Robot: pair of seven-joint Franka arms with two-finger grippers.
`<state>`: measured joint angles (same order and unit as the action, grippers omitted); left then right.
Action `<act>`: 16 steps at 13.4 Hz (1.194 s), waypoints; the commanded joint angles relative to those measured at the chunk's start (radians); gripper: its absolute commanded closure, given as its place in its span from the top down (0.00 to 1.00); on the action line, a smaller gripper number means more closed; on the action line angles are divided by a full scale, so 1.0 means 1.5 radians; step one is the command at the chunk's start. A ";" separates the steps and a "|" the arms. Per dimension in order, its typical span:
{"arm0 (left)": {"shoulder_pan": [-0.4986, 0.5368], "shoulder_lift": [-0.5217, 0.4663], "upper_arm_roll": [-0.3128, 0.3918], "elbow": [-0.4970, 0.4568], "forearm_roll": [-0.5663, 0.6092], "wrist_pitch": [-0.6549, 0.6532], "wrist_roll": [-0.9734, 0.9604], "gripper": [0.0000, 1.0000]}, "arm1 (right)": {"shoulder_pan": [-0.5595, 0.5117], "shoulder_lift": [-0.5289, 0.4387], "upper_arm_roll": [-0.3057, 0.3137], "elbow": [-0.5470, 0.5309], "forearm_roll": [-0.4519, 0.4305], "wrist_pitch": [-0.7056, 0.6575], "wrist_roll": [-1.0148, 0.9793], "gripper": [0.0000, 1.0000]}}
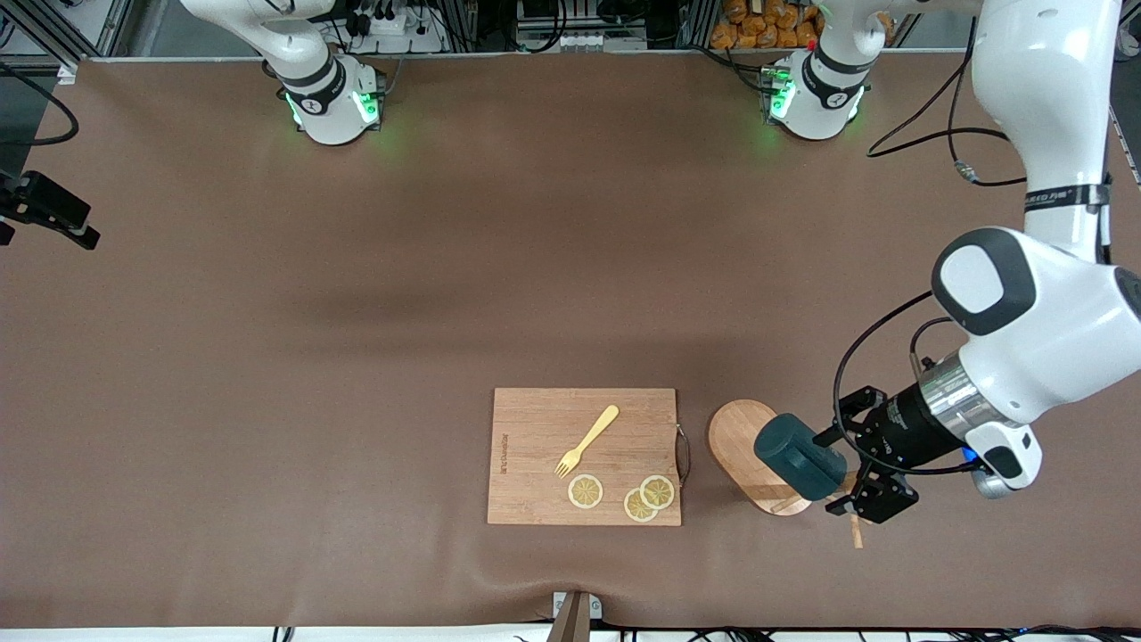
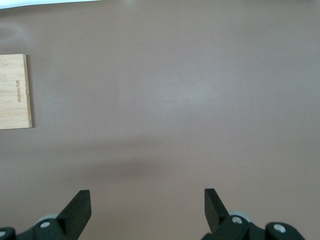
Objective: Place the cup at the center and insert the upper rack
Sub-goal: 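Open the left gripper and raise it away from the mug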
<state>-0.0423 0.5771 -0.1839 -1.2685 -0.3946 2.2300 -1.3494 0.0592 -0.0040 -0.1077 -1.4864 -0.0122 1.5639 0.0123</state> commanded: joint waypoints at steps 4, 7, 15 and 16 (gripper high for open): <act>0.005 -0.064 -0.007 -0.015 0.127 -0.103 0.048 1.00 | 0.002 0.002 -0.002 0.010 0.011 -0.010 0.007 1.00; 0.019 -0.108 -0.003 -0.016 0.133 -0.224 0.189 1.00 | 0.002 0.002 -0.002 0.010 0.011 -0.009 0.007 1.00; -0.049 -0.344 0.089 -0.212 0.233 -0.389 0.634 1.00 | 0.002 0.002 -0.002 0.010 0.011 -0.009 0.007 1.00; -0.103 -0.385 0.149 -0.249 0.233 -0.390 0.683 1.00 | 0.002 0.002 -0.002 0.011 0.011 -0.009 0.007 1.00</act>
<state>-0.0781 0.1650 -0.0904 -1.4631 -0.0674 1.6291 -0.4397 0.0592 -0.0040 -0.1073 -1.4858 -0.0121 1.5627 0.0123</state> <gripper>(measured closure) 0.000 0.000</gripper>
